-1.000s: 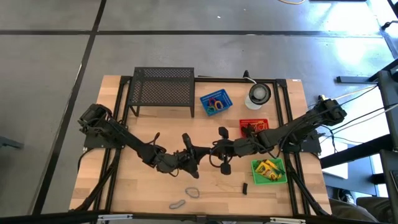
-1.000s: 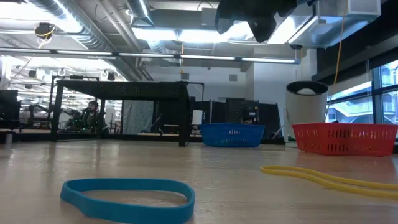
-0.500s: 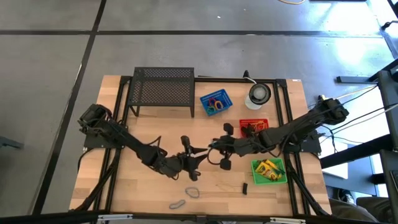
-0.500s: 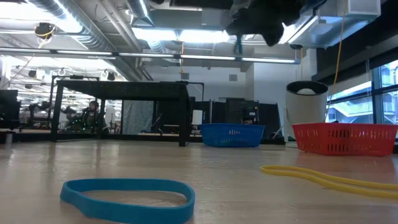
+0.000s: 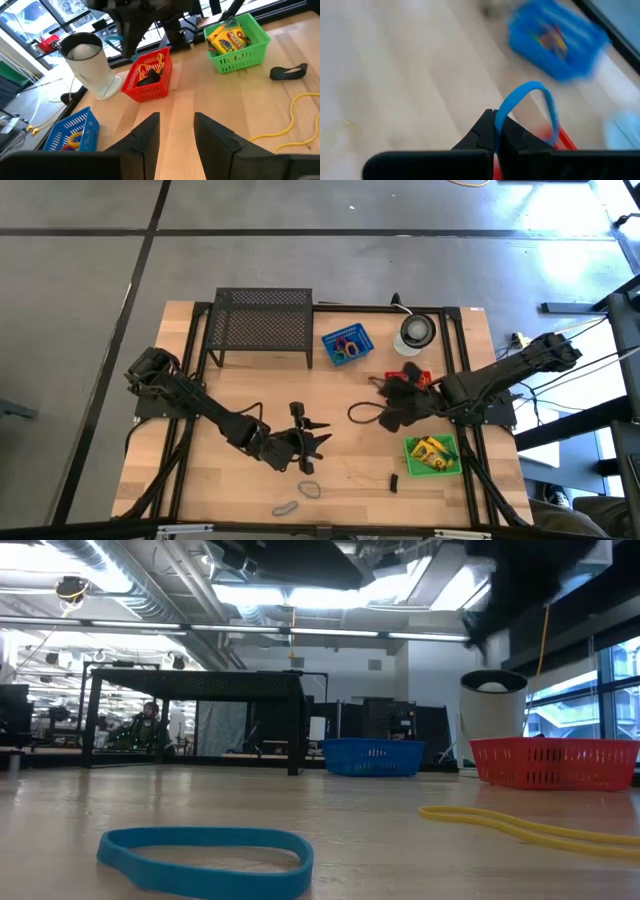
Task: Pick & Place Office Desk Supplies
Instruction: Put the blue rubber band into the red bin
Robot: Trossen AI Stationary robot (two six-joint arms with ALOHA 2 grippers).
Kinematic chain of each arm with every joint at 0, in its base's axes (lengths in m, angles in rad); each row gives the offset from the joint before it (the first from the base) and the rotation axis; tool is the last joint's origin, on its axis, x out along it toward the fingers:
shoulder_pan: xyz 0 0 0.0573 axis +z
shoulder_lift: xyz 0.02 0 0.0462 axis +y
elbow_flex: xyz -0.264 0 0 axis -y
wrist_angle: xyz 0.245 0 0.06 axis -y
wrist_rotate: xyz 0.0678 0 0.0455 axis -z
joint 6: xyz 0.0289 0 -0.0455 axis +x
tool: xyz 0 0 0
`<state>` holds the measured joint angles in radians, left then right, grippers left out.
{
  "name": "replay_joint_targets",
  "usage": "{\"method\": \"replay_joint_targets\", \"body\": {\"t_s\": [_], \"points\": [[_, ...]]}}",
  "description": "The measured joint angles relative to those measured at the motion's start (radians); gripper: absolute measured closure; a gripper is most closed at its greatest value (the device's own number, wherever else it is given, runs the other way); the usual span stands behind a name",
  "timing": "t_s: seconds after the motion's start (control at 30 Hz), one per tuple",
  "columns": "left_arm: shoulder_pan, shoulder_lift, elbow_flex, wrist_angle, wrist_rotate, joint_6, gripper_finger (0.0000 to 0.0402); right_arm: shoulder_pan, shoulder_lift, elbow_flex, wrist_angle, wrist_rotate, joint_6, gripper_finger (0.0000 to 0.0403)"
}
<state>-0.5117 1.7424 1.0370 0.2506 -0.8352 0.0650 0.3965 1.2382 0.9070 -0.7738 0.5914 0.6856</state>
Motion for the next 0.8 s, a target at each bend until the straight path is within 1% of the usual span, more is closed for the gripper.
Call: {"method": "replay_joint_targets", "body": {"t_s": [0.17, 0.27, 0.4, 0.6, 0.8], "points": [[0.0, 0.0, 0.0, 0.001, 0.0, 0.0, 0.0286, 0.0, 0.015, -0.001, -0.311, 0.004, 0.276, 0.0398], [0.0, 0.0, 0.0, 0.001, 0.0, 0.0, 0.0286, 0.0, 0.028, -0.005, -0.417, 0.017, 0.4, 0.0395], [0.0, 0.0, 0.0, 0.002, 0.0, 0.0, 0.029, -0.002, 0.032, -0.059, -0.4, 0.054, 0.49, 0.0394], [0.0, 0.0, 0.0, 0.007, 0.0, 0.0, 0.0291, -0.016, 0.032, -0.156, -0.318, -0.015, 0.521, 0.0393], [0.006, 0.0, 0.0, 0.007, 0.001, 0.0, 0.0292, -0.016, 0.032, -0.192, -0.257, -0.031, 0.521, 0.0393]]}}
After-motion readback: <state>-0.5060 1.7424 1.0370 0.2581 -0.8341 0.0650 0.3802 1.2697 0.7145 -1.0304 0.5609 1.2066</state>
